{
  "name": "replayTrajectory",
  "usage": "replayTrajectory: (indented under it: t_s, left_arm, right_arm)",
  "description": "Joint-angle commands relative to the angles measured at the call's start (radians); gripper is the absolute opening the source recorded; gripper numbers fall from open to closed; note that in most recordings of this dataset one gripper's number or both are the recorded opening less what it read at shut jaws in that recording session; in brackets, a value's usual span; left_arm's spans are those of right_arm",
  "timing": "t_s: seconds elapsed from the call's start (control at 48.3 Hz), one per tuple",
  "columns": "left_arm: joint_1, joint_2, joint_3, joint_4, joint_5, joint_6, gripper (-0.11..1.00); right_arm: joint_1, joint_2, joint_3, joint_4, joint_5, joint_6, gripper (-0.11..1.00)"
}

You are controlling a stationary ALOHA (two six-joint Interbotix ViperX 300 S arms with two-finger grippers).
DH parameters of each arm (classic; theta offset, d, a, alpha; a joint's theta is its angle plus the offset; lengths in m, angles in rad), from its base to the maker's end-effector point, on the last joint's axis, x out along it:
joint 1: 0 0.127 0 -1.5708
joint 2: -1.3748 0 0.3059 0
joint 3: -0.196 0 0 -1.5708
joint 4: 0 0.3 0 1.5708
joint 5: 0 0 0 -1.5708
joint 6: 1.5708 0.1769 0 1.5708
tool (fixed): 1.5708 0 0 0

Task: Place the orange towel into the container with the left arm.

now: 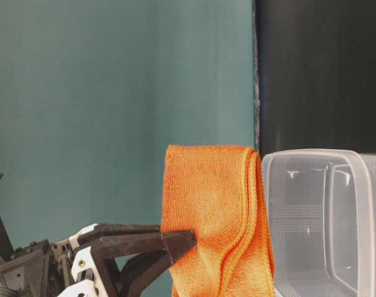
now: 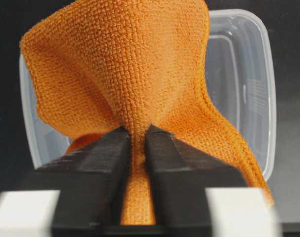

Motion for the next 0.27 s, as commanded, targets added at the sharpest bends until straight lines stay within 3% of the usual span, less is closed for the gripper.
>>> replayTrajectory:
  t_s: [0.0, 0.145, 0.249]
  left_arm:
    - [0.003, -0.011, -0.008, 0.003, -0.014, -0.005, 0.27]
    - [0.006, -0.009, -0.011, 0.003, -0.015, -0.029, 0.71]
    - [0.006, -0.014, -0.018, 0.003, -0.015, -0.041, 0.89]
  right_arm:
    - [-0.003, 0.008, -0.009, 0.005, -0.009, 0.002, 0.77]
    - [-0.002, 0.008, -0.008, 0.005, -0.009, 0.002, 0.77]
    - [-0.002, 0.006, -0.008, 0.005, -0.009, 0.002, 0.77]
